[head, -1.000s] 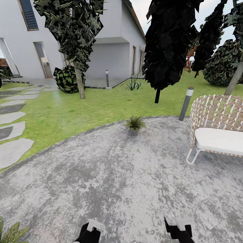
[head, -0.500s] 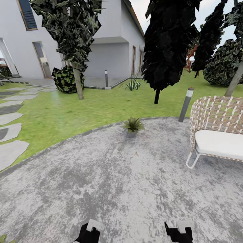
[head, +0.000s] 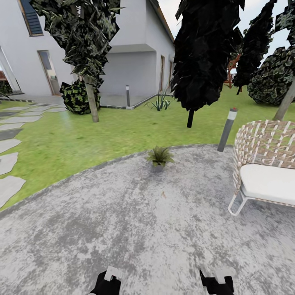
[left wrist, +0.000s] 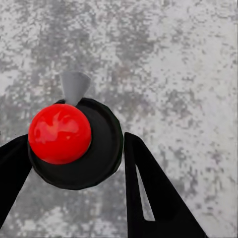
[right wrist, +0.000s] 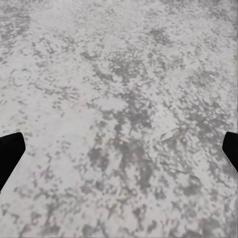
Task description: Pick up the pesticide atomizer in the garden and spray insectifuge to fully cover both potted plants in the garden.
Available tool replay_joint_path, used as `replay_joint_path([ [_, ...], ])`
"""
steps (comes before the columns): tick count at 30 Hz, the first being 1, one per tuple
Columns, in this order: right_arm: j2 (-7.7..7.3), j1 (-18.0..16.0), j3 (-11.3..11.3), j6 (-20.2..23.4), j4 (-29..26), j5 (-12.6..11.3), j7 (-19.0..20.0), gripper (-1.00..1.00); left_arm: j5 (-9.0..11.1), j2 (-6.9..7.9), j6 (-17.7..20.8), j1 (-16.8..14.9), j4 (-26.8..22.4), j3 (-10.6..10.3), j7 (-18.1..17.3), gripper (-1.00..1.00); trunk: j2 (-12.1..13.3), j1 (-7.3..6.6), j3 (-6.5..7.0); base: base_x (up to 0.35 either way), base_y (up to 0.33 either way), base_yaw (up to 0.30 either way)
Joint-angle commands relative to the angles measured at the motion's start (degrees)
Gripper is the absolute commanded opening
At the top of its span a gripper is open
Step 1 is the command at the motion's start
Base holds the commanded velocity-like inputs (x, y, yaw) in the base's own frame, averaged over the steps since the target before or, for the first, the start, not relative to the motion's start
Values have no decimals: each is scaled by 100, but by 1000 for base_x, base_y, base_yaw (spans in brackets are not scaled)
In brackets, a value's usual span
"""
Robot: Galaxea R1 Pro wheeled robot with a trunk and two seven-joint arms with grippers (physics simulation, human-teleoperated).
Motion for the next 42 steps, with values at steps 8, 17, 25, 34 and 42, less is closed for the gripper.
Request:
replay_joint_path([
  [8, -1, -3, 39, -17, 5, -35, 2, 100, -20, 0, -15, 1, 2, 20, -15, -100, -2, 2, -5, 338, -3, 0],
  [17, -1, -3, 39, -17, 5, -35, 3, 100, -20, 0, -15, 4, 2, 20, -15, -100, -2, 2, -5, 339, 0, 0],
  [25, -1, -3, 39, -17, 5, -35, 8, 100, -20, 0, -15, -3, 2, 20, -15, -100, -2, 2, -5, 339, 0, 0],
  [34, -1, -3, 39, -17, 7, -35, 8, 100, -20, 0, -15, 3, 2, 20, -15, -100, -2, 2, -5, 339, 0, 0],
  [42, -1, -3, 39, -17, 12, -35, 9, 100, -20, 0, -15, -1, 2, 20, -15, -100, -2, 2, -5, 339, 0, 0],
])
